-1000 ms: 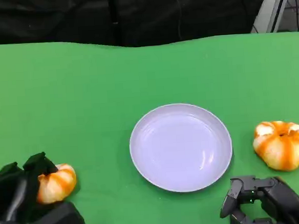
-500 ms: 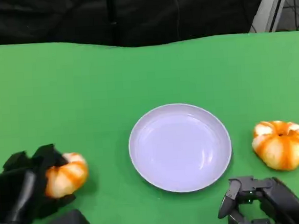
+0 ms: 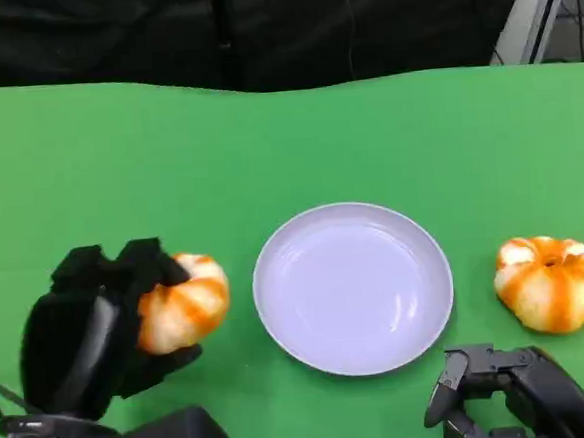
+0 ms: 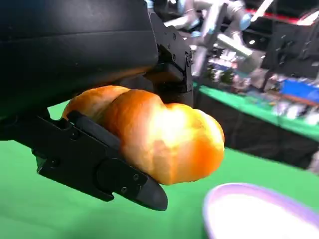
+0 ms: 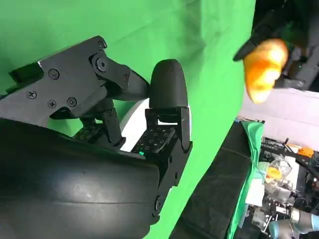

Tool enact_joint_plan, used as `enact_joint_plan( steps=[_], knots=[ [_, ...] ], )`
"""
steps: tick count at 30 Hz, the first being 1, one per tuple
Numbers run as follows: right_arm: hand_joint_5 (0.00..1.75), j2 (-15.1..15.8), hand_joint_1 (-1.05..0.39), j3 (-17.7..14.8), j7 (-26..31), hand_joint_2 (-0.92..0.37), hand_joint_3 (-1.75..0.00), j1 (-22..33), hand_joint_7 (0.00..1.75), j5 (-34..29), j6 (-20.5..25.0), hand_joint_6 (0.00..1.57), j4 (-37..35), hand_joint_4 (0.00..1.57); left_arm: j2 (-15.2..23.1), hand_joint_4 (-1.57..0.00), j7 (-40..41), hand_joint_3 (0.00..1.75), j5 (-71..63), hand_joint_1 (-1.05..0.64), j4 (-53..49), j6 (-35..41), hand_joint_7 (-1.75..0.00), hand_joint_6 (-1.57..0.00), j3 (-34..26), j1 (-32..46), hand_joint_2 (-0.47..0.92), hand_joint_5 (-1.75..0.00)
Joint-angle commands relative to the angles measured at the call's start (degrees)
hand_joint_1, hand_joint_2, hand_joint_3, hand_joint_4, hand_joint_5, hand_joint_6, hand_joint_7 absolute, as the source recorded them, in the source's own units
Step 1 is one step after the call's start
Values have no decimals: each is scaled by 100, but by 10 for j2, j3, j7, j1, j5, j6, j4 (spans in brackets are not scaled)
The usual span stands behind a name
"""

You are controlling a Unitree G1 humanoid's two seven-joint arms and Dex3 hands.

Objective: Grasp the bread from the table and place it into the plate.

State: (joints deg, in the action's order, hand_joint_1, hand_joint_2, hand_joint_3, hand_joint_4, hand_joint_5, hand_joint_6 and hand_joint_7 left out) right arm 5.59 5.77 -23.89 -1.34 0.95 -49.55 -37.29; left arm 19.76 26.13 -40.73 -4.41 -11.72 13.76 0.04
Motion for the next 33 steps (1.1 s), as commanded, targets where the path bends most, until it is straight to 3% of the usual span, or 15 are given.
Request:
enact_joint_plan(
  steps=[1,20,33],
  knots=[
    [145,7,-13,-1,2,-63,-94,2,116,1,-3,84,-1,82,-23,-64,-26,0,-9,-6,-4,-4,-174,-50,27,-34,80,-175],
    [146,5,-15,3,5,-63,-91,5,115,2,-1,85,8,82,-111,-62,-44,0,-26,-11,-121,1,-175,-48,99,-145,81,-175],
    [145,5,-14,4,12,-60,-97,4,115,-5,-6,86,6,81,-138,-61,-71,0,-10,-6,-238,-30,-175,-48,130,-238,81,-175]
  ],
)
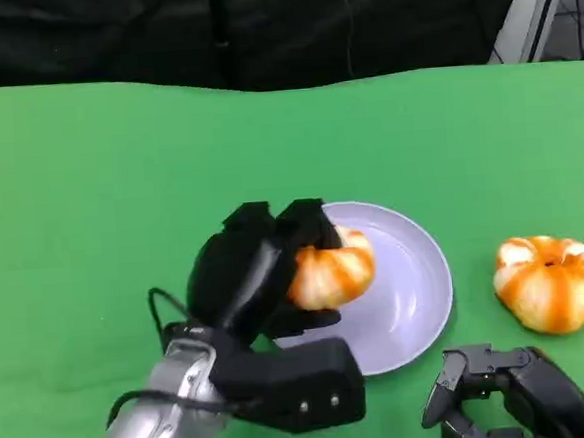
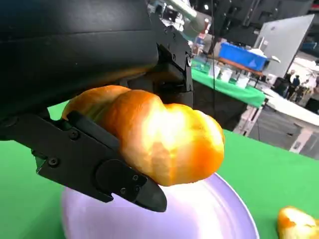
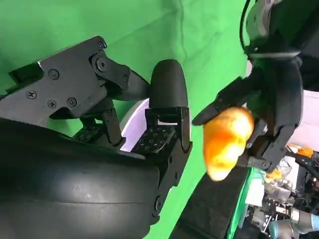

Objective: Grasp the bread from the table and place it into the plate.

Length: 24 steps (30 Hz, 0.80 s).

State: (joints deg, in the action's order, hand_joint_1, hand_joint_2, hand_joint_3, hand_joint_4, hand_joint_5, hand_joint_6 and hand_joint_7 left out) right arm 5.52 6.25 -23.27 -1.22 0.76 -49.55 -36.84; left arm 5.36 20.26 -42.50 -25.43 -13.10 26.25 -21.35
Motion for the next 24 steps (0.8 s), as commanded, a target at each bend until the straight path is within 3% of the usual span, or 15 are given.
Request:
enact_joint_plan(
  steps=[1,10,16,24],
  knots=[
    [144,6,-14,-1,7,-60,-96,3,115,-4,-5,86,3,81,5,-61,-15,1,9,-7,-35,-20,-175,-48,7,-29,82,-175],
    [145,4,-16,1,15,-61,-95,3,113,-9,-6,86,3,82,-2,-59,-16,0,7,-9,-113,-39,-175,-49,19,-71,81,-175],
    [146,4,-16,4,18,-60,-97,6,113,-11,0,85,10,81,-10,-57,-19,0,30,-7,-184,-70,-156,-56,16,-97,81,-175],
    [146,5,-16,7,20,-60,-98,6,113,-9,-2,85,7,81,-15,-57,-35,0,39,-6,-207,-78,-152,-58,14,-108,81,-175]
  ],
)
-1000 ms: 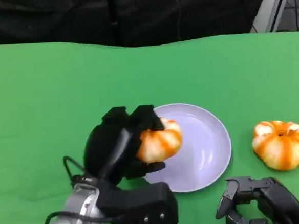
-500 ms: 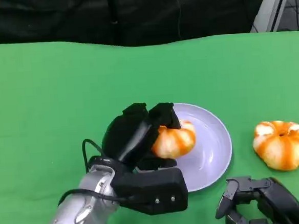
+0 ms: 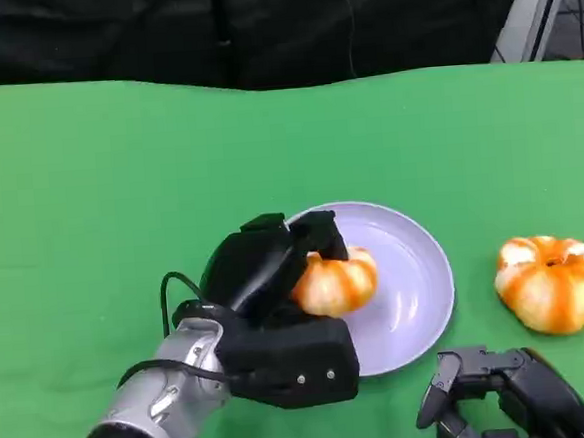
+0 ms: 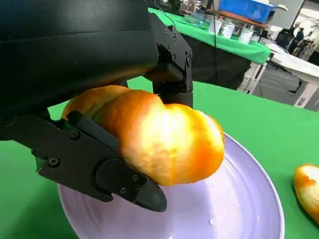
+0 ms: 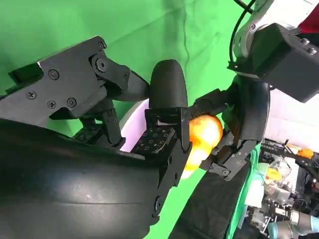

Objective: Grasp the bread from the table and place it into the plate.

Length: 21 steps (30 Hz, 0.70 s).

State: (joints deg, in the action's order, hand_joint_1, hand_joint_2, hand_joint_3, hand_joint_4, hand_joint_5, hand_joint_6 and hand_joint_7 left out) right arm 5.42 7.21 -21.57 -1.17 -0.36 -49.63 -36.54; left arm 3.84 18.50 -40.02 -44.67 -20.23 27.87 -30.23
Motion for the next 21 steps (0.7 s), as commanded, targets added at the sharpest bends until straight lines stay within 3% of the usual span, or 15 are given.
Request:
enact_joint_plan(
  steps=[1,2,3,5,8,10,14,17,21],
  knots=[
    [145,6,-15,-3,3,-60,-97,5,114,3,-3,85,2,80,-2,-59,-33,1,22,-28,-23,-6,-107,-65,-3,-23,80,-134],
    [145,5,-15,-3,2,-60,-97,5,114,3,-5,85,0,80,-4,-68,-45,0,28,-44,-29,-6,-51,-80,-3,-26,79,-88],
    [146,5,-15,-3,5,-60,-97,5,115,1,-4,85,1,80,-5,-74,-52,0,34,-49,-37,-12,-28,-88,-4,-30,79,-68],
    [145,5,-14,-3,8,-60,-97,7,115,-1,-1,85,4,80,-6,-81,-58,0,41,-54,-47,-20,-6,-88,-4,-34,81,-32],
    [145,4,-14,-2,1,-60,-97,7,115,8,-1,84,4,80,-1,-79,-83,1,42,-60,-41,-14,-1,-82,0,-38,85,-12],
    [145,4,-15,-1,1,-60,-98,8,116,9,5,84,8,80,2,-68,-106,1,44,-68,-33,-8,0,-69,1,-40,89,-3],
    [146,4,-15,-1,3,-59,-98,10,116,8,8,84,11,80,4,-61,-130,2,49,-72,-28,-6,0,-61,-2,-40,91,0],
    [147,2,-16,-1,0,-59,-99,12,115,11,10,84,14,80,6,-48,-165,19,65,-82,-20,-6,0,-43,-7,-38,92,-1],
    [147,2,-16,-1,0,-59,-99,11,115,9,4,83,11,80,8,-41,-191,32,75,-88,-5,8,0,-36,-11,-34,92,0]
  ],
)
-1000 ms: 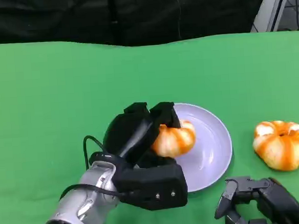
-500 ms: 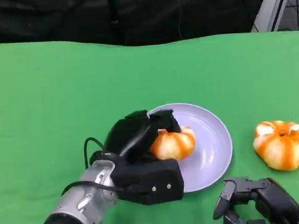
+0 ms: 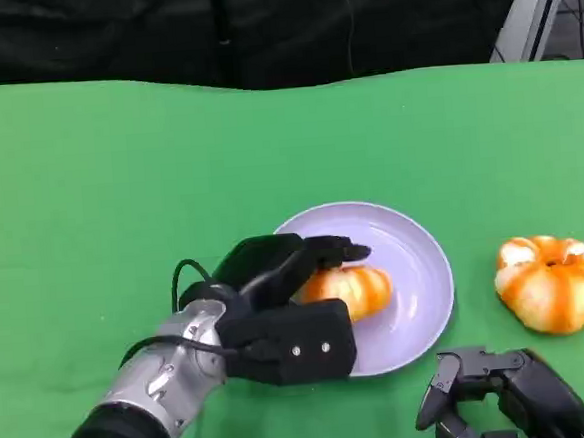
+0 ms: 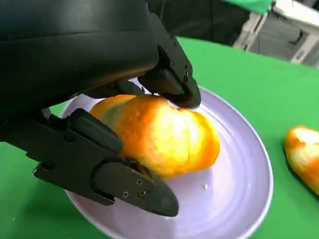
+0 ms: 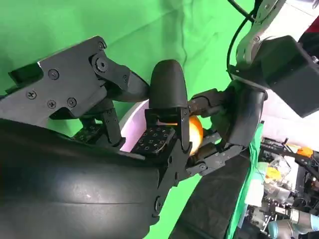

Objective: Grasp the bread from the table and place it into the plate.

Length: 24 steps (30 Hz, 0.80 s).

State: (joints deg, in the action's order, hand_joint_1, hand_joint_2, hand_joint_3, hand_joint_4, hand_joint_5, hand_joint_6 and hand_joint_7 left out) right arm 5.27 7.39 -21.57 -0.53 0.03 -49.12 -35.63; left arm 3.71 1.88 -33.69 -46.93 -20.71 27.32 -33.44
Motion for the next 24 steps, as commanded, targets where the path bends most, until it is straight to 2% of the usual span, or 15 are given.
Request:
enact_joint_plan(
  steps=[1,2,3,5,11,14,18,24],
  knots=[
    [147,4,-16,-2,0,-59,-99,5,115,5,-1,83,2,80,9,-41,-28,34,13,-88,21,15,0,-35,-5,-1,92,0],
    [147,4,-16,-2,2,-59,-99,5,115,3,1,83,4,80,10,-41,-42,34,22,-89,25,17,0,-35,-10,-1,92,0],
    [148,5,-16,-2,3,-59,-99,6,116,2,4,84,5,80,11,-34,-54,50,31,-92,28,17,0,-31,-13,-1,92,0],
    [149,5,-17,-2,3,-59,-99,7,116,1,9,84,9,80,14,-27,-77,63,46,-94,40,22,0,-29,-20,1,92,0],
    [150,5,-15,-1,4,-58,-100,7,116,-1,13,85,15,80,19,-22,-108,81,75,-99,75,38,0,-25,-38,12,92,-1],
    [148,5,-14,-2,2,-58,-100,6,116,2,9,86,7,80,17,-22,-119,82,107,-100,79,29,0,-24,-53,21,92,-1],
    [146,4,-13,-2,3,-59,-100,3,115,-1,1,86,0,80,4,-28,-114,78,174,-92,84,-29,-1,-26,-96,51,92,-2],
    [146,3,-13,-2,4,-60,-98,0,115,-2,-3,86,-5,81,-8,-29,-137,75,251,-90,123,-33,0,-22,-140,95,92,-2]
  ],
)
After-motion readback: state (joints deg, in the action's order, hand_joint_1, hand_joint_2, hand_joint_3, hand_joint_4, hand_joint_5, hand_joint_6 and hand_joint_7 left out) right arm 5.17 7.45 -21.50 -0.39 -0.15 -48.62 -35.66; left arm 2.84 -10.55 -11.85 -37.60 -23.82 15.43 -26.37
